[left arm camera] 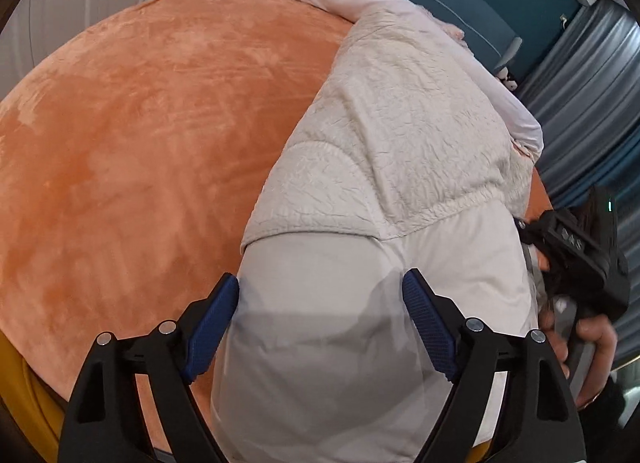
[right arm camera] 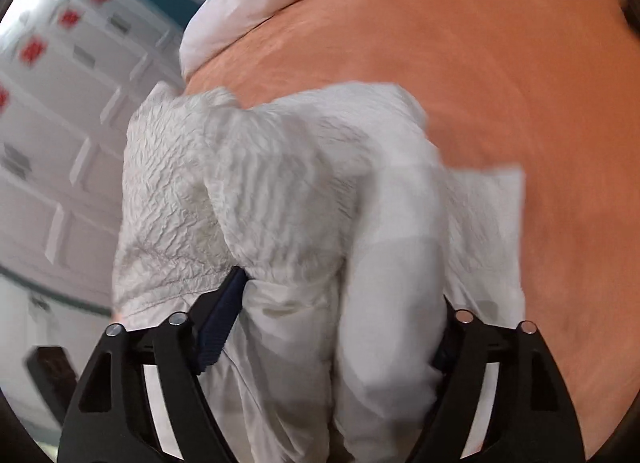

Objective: Fold large clothes

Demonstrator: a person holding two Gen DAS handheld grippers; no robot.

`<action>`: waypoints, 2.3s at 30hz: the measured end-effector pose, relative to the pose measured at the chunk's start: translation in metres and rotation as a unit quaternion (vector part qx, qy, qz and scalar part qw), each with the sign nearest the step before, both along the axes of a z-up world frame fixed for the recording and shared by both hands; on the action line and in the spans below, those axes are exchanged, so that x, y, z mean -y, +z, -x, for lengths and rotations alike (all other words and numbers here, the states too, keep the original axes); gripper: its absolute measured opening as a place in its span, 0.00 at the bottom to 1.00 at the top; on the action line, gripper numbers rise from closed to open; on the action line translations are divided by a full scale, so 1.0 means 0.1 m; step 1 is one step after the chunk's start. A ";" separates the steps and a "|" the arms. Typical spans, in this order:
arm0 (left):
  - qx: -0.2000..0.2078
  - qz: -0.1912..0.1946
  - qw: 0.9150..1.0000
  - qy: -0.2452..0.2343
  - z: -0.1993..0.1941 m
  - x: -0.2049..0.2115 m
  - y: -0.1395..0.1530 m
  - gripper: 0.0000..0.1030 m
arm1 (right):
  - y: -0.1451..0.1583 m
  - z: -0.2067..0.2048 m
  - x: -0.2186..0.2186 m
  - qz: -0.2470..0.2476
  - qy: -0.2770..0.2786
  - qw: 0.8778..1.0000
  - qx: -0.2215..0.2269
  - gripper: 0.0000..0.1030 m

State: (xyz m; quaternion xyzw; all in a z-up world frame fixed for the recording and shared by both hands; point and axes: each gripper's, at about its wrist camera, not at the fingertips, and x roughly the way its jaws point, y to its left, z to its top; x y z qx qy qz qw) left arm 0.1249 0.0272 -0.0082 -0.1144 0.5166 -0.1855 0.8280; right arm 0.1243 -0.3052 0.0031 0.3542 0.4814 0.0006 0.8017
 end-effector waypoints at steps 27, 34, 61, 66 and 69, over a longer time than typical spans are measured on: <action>-0.075 0.093 0.992 -0.043 -0.84 -0.11 0.05 0.85 | -0.02 0.91 0.66 -0.101 -0.090 0.991 0.002 0.79; -0.164 0.213 0.962 -0.039 -1.04 -0.10 -0.53 0.91 | -0.59 0.69 0.65 -0.204 -0.072 0.976 -0.027 0.96; 0.171 -0.124 0.977 0.012 -0.80 0.31 1.08 0.76 | 0.91 -0.19 -0.49 0.187 0.063 0.977 0.084 0.16; 0.119 -0.167 0.979 -0.005 -1.23 0.63 0.59 0.76 | 0.41 -0.67 -0.60 0.212 0.082 0.974 0.020 0.00; 0.105 -0.163 0.981 -0.008 -1.25 0.63 0.27 0.81 | 0.10 -0.77 -0.52 0.200 0.069 0.977 0.002 0.00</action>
